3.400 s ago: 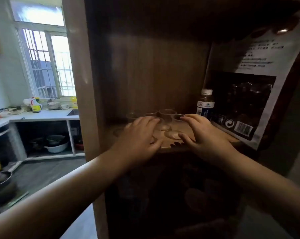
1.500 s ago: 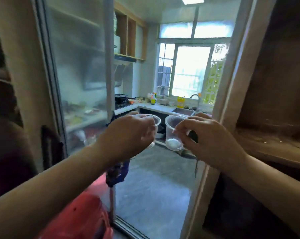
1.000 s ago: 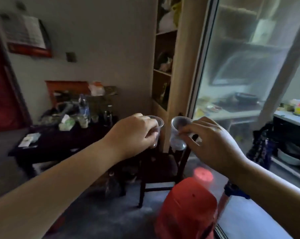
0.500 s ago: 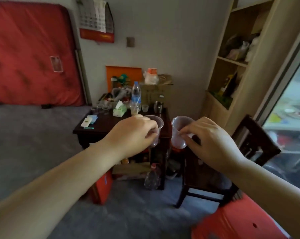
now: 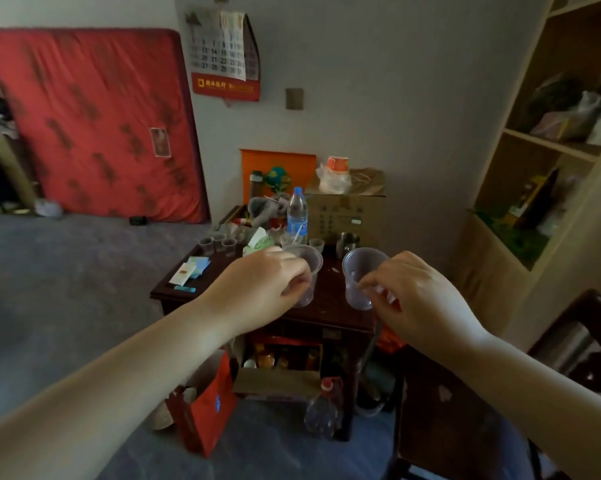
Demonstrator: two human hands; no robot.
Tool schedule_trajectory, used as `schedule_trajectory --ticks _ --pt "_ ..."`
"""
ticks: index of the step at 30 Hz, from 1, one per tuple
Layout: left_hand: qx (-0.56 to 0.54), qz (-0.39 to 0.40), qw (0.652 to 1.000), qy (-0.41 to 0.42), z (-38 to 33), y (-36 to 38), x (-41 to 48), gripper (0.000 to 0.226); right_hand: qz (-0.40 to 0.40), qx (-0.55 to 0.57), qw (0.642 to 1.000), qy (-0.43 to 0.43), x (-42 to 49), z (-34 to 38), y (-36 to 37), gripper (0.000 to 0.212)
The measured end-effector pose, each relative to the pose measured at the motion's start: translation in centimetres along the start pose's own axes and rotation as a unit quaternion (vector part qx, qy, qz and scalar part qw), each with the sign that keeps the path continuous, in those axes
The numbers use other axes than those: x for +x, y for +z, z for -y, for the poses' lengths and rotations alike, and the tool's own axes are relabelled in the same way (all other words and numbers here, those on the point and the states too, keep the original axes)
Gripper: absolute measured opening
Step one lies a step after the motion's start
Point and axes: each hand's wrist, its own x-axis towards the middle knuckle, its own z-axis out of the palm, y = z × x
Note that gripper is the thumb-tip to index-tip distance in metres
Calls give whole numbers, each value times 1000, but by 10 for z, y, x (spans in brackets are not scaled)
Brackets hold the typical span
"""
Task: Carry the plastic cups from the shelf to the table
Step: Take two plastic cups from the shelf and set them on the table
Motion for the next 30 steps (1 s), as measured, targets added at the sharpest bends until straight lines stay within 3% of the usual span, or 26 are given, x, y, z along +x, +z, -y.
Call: schedule_trajectory --ticks 17,30 --pt "-26 64 997 -35 143 121 116 17 30 46 998 9 85 -157 146 22" --pt "-45 126 991 -2 277 234 228 19 62 28 993 100 160 -272 274 29"
